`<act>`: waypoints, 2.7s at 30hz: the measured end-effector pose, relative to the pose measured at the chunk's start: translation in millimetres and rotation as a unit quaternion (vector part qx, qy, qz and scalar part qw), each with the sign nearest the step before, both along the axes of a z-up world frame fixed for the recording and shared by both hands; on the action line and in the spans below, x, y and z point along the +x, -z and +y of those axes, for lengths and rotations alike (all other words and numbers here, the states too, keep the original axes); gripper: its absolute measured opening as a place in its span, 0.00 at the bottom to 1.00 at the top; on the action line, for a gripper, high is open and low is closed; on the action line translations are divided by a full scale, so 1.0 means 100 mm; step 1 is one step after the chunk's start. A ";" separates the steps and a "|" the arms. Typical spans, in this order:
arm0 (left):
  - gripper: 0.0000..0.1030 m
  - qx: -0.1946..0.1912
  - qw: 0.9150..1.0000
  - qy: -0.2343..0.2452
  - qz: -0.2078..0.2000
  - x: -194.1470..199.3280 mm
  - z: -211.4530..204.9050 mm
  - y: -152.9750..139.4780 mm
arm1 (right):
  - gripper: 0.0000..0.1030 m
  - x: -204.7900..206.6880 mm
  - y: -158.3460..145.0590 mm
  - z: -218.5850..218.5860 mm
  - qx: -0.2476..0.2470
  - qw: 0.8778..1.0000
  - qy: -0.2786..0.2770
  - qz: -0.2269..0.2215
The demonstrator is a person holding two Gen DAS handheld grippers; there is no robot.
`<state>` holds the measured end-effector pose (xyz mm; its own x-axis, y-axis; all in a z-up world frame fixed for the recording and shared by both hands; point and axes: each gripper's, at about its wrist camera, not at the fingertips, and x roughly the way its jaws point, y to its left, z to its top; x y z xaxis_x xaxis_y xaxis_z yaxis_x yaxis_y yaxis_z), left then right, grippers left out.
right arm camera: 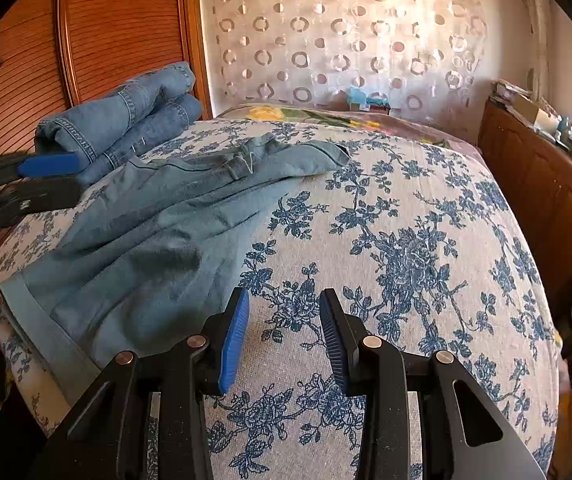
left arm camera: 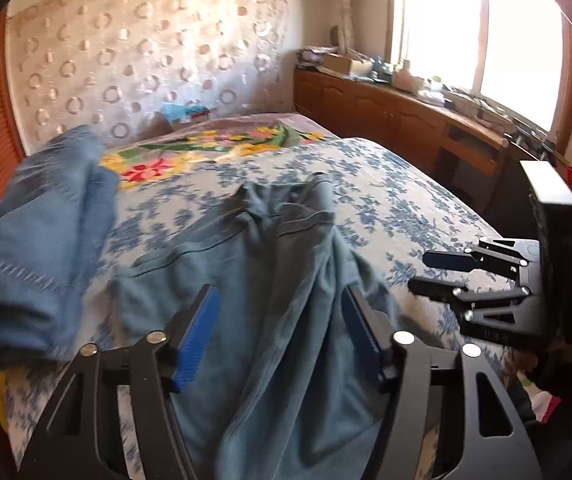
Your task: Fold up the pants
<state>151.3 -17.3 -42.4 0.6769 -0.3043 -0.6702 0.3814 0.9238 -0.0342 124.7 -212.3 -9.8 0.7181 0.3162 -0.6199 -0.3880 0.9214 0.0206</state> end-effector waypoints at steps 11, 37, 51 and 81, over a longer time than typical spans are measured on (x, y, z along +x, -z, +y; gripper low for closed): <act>0.40 0.038 0.998 0.042 0.039 0.54 -0.55 0.13 | 0.37 0.02 0.08 -0.14 0.021 1.000 0.004 0.002; 0.06 0.028 0.998 -0.054 -0.001 0.83 0.25 -0.16 | 0.37 0.01 0.10 -0.14 0.019 1.000 0.003 -0.001; 0.06 0.045 0.990 -0.137 -0.007 0.99 0.83 -0.08 | 0.37 0.01 0.11 -0.14 0.019 1.000 0.003 -0.002; 0.78 -0.004 0.997 -0.071 0.003 -0.10 0.61 0.26 | 0.37 0.02 0.14 -0.13 0.017 1.000 0.001 0.005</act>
<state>141.6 43.9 -68.5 0.7091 -0.2109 -0.6728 0.2470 0.9681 -0.0432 126.6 -225.1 -23.3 0.7129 0.3352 -0.6159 -0.3857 0.9210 0.0549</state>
